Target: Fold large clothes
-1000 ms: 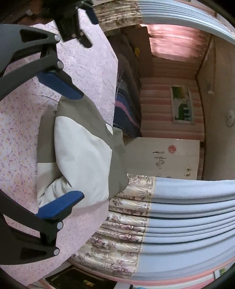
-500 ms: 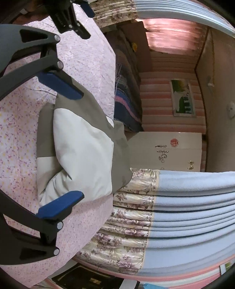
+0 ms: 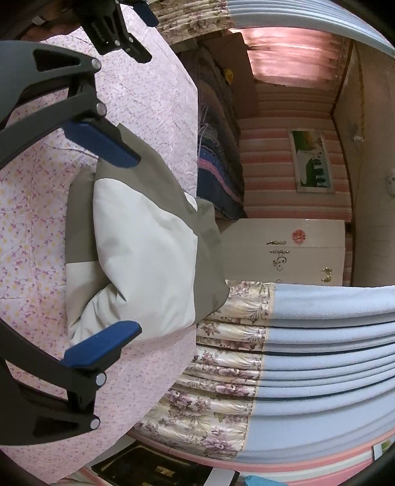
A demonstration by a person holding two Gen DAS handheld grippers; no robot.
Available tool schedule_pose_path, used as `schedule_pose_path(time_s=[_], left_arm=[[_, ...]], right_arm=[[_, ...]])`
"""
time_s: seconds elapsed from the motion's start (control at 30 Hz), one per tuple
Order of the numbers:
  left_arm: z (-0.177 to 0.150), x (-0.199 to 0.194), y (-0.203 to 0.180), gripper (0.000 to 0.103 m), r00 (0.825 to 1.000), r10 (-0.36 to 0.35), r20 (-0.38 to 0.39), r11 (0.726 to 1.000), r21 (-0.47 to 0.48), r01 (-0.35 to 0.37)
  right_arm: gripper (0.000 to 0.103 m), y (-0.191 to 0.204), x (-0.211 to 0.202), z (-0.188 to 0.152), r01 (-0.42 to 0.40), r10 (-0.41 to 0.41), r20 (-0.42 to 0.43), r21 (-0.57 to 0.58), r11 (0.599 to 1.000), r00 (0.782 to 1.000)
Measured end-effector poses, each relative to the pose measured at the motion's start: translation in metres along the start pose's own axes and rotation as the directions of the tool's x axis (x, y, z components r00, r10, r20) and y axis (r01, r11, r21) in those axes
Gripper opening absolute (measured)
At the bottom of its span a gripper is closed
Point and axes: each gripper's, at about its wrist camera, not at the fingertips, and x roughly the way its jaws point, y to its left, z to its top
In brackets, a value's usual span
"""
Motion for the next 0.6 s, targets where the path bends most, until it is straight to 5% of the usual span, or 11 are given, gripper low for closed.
schedule_pose_path(time_s=[0.6], left_arm=[[-0.0008, -0.0035, -0.0040, 0.100, 1.000, 0.000, 0.016, 1.000, 0.017, 0.000]], right_arm=[[0.101, 0.0040, 0.0001, -0.0026, 0.021, -0.021, -0.006, -0.011, 1.000, 1.000]])
